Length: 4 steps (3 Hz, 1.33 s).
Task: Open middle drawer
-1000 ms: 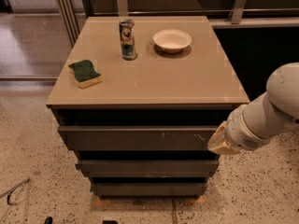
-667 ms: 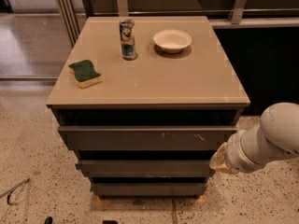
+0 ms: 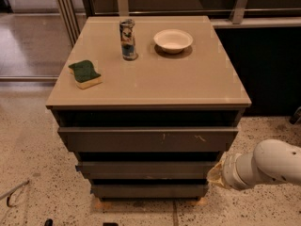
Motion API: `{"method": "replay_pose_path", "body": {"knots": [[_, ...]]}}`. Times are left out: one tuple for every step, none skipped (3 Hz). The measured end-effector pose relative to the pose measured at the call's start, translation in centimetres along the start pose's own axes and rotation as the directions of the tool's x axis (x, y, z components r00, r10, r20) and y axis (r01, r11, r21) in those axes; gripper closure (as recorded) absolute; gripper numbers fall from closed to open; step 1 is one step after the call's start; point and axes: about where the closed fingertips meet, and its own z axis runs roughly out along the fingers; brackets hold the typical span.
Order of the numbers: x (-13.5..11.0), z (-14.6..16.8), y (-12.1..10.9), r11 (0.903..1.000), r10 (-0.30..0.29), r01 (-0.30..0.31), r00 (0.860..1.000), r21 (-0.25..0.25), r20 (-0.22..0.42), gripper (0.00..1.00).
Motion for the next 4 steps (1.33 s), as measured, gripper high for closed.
{"method": "replay_pose_path", "body": {"knots": [[0.0, 0.0, 0.0, 1.0000, 0.000, 0.000, 1.000, 0.000, 0.000, 1.00], [0.9, 1.8, 0.5, 0.9999, -0.004, 0.004, 1.000, -0.011, 0.007, 0.81], [1.5, 4.9, 1.6, 0.9991, -0.013, 0.014, 1.000, -0.040, 0.027, 0.58], [1.3, 7.8, 2.4, 0.9970, -0.037, 0.041, 0.997, -0.065, 0.070, 0.27]]}}
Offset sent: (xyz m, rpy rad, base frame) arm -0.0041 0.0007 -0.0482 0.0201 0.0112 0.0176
